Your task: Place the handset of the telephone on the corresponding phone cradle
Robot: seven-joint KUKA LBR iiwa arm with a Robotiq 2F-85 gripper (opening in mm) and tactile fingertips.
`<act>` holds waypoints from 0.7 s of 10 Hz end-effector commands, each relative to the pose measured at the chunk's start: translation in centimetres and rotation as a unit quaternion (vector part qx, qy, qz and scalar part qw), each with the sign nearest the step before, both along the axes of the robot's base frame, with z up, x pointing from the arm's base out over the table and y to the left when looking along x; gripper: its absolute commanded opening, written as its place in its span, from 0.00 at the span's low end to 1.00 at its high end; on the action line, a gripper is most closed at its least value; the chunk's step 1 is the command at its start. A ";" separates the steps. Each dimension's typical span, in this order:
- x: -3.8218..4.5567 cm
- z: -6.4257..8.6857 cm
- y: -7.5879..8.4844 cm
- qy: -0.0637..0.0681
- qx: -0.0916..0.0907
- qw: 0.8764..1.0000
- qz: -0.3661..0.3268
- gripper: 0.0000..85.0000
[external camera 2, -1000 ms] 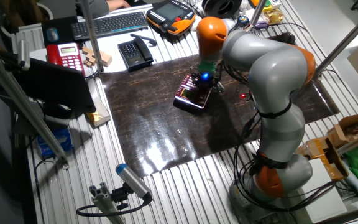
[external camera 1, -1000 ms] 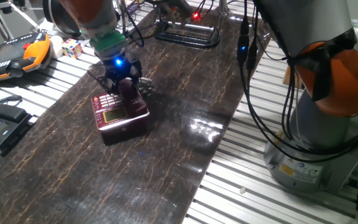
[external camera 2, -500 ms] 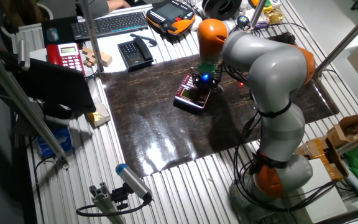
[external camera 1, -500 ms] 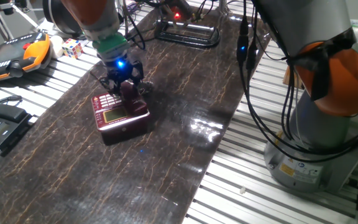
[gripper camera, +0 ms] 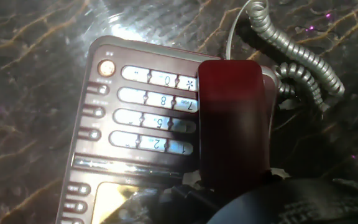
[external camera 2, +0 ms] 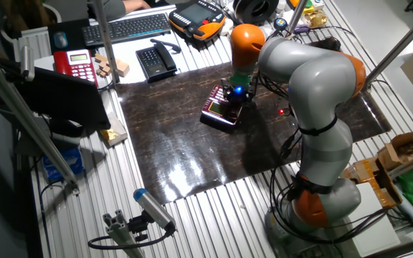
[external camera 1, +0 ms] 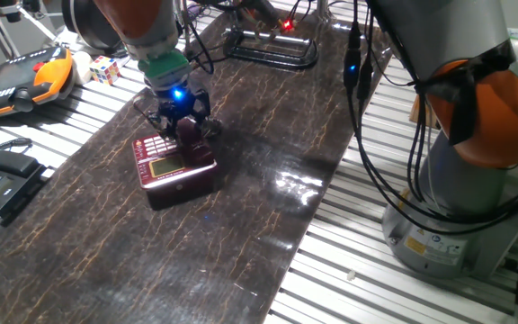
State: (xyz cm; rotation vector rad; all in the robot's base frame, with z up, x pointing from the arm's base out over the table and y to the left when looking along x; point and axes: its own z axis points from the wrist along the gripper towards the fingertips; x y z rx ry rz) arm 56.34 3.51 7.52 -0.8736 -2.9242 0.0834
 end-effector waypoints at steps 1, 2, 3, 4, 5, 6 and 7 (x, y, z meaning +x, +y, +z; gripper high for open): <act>-0.13 -0.1 0.1 0.000 0.000 1.000 -0.007 0.58; -0.21 -0.2 0.1 0.000 -0.001 1.000 -0.013 0.60; -0.26 -0.3 0.1 -0.001 -0.002 1.000 -0.018 0.62; -0.31 -0.3 0.2 -0.002 -0.002 1.000 -0.021 0.64; -0.32 -0.3 0.2 -0.003 -0.001 1.000 -0.021 0.65; -0.29 -0.3 0.2 -0.003 -0.002 1.000 -0.021 0.72; -0.24 -0.3 0.1 -0.003 -0.002 1.000 -0.021 0.76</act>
